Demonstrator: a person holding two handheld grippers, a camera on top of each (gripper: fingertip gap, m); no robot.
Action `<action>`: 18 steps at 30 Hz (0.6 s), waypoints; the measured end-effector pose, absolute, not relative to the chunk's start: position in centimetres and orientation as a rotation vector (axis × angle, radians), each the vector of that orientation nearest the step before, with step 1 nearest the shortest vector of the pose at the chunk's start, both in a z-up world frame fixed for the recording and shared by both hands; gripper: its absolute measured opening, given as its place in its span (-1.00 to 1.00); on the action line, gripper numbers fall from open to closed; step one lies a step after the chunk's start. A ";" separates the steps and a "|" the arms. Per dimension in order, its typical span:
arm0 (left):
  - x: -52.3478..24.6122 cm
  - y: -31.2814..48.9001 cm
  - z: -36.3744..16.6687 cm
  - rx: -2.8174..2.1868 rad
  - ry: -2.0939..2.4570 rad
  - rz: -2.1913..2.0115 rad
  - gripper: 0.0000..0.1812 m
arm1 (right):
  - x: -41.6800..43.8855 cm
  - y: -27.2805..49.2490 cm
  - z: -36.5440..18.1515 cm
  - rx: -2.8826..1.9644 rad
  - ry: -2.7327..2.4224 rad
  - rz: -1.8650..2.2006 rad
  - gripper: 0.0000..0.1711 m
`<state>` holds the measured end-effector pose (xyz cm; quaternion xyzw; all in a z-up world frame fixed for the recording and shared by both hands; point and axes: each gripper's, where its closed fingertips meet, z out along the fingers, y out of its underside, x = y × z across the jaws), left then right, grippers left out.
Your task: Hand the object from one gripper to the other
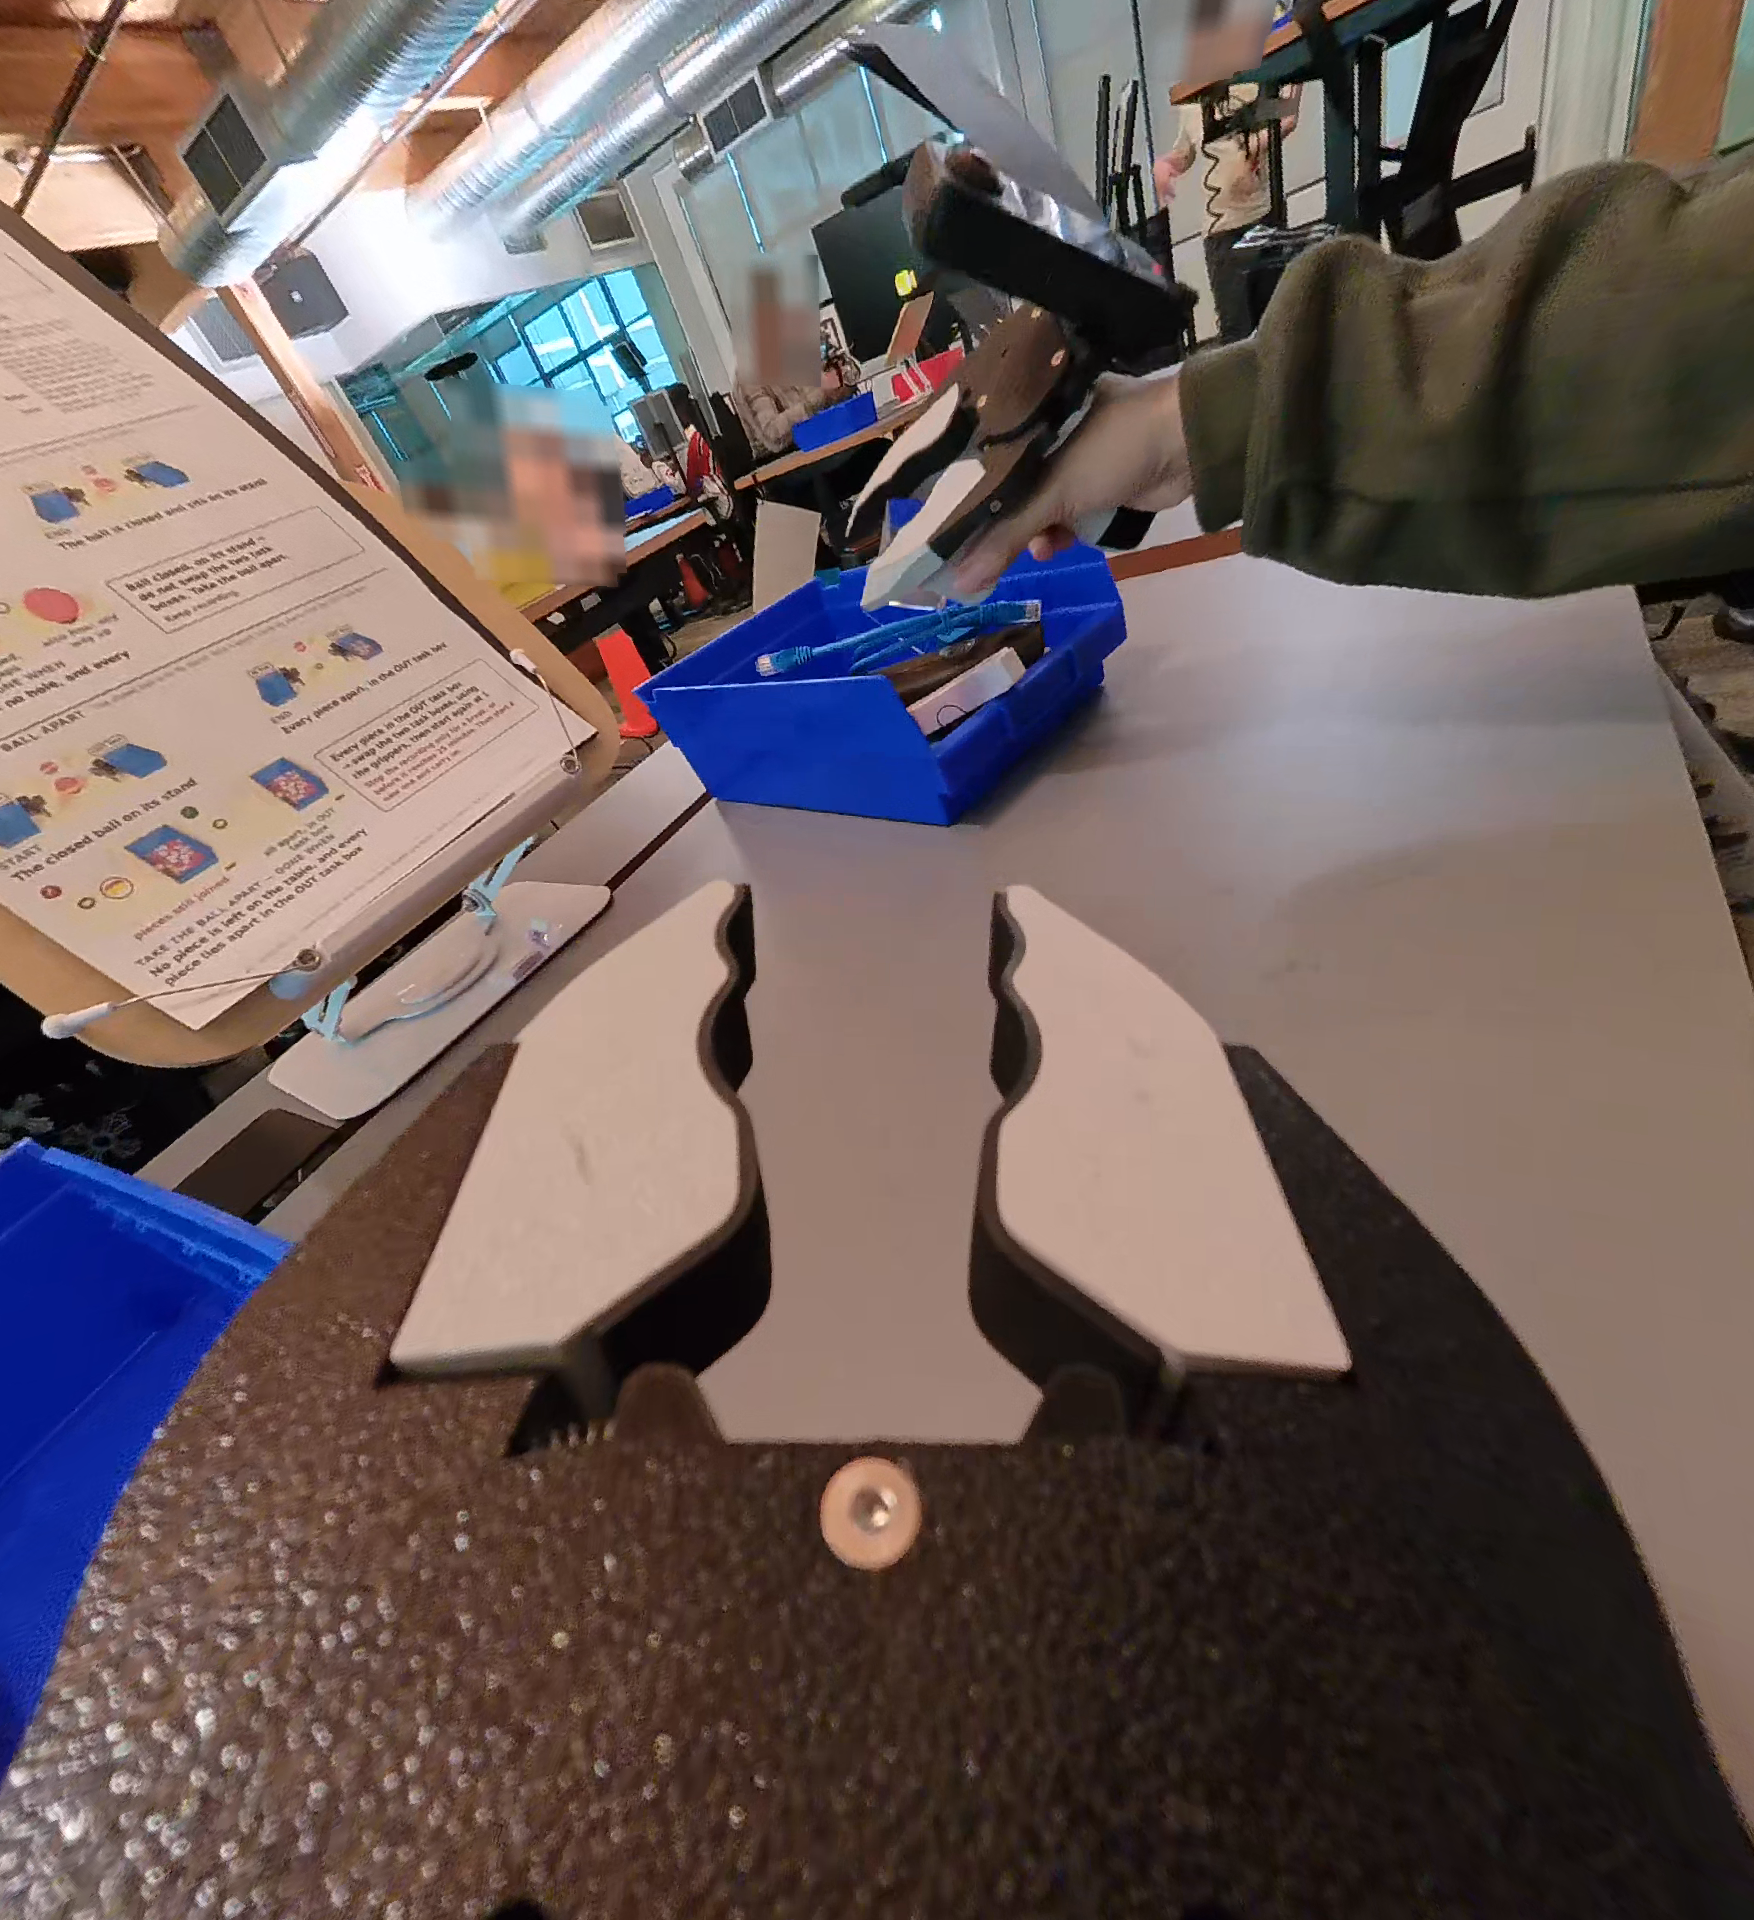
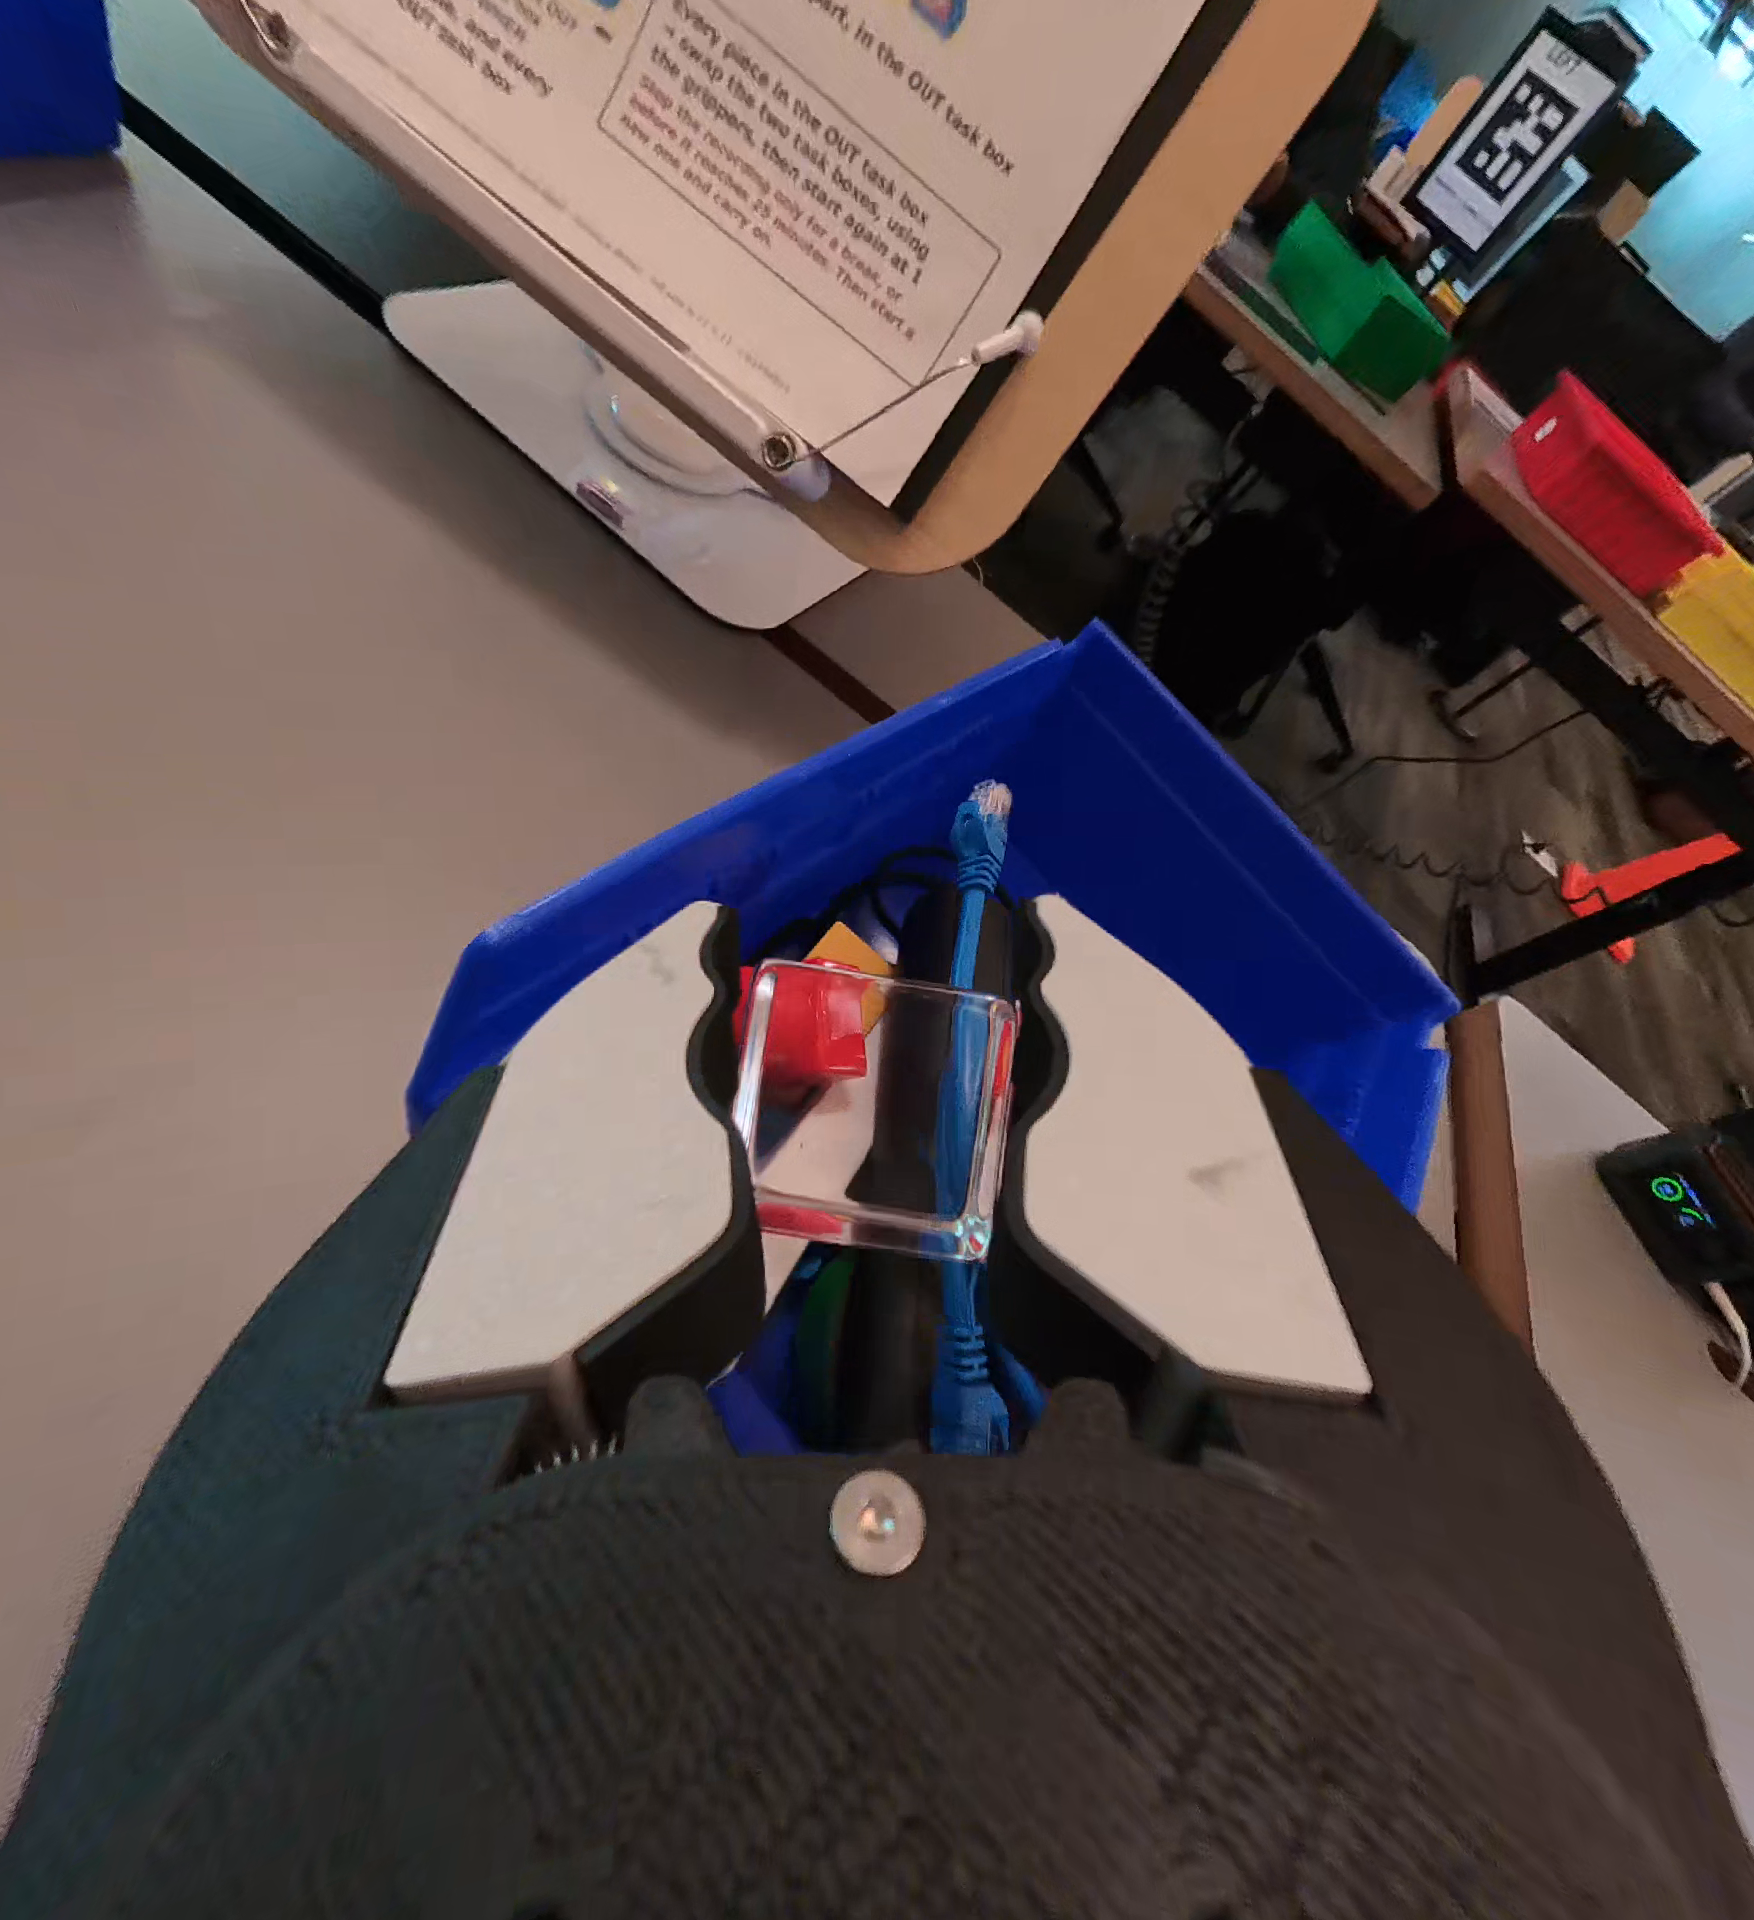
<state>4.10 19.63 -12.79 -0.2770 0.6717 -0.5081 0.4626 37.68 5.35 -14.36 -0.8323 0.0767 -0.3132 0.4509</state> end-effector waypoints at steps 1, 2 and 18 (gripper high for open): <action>4.2 19.6 -12.8 -0.688 1.647 -1.260 -0.53 | 38.0 5.5 -14.9 -2.078 0.208 -0.777 -0.40; 4.2 19.6 -12.9 -0.694 1.646 -1.272 -0.54 | 38.1 5.8 -15.7 -2.102 0.233 -0.744 -0.40; 0.7 34.5 -9.1 -1.264 1.205 -0.808 -0.57 | 32.5 7.1 -15.0 -1.894 0.357 -0.471 0.10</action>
